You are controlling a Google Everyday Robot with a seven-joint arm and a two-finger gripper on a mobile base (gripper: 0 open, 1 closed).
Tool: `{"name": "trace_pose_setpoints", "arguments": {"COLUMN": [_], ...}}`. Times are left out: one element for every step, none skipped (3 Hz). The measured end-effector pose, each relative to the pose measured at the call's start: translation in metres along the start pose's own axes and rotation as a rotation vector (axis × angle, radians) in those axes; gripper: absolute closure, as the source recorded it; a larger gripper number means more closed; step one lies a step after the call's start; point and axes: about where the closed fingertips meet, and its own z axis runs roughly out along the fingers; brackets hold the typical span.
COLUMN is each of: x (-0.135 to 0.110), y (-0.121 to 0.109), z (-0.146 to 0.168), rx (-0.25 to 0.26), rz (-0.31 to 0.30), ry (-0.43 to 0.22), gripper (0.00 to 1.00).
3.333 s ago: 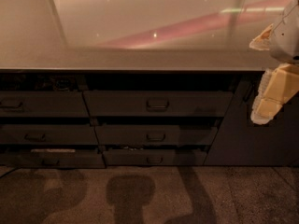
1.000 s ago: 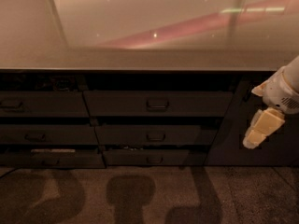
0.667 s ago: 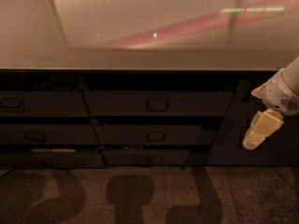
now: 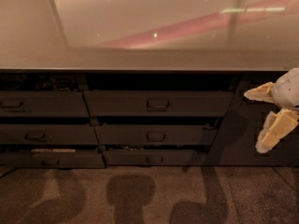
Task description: Open top drawer
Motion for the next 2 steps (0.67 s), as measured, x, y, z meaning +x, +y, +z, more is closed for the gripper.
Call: {"name": "trace_pose_setpoints", "arguments": {"x": [-0.0059, -0.0058], "y": [0.0046, 0.004], "z": [-0.0007, -0.0002], "rx": [-0.025, -0.023], "rz": [-0.076, -0.076], "ry": [-0.019, -0.019], "gripper": [0.0, 0.0]}}
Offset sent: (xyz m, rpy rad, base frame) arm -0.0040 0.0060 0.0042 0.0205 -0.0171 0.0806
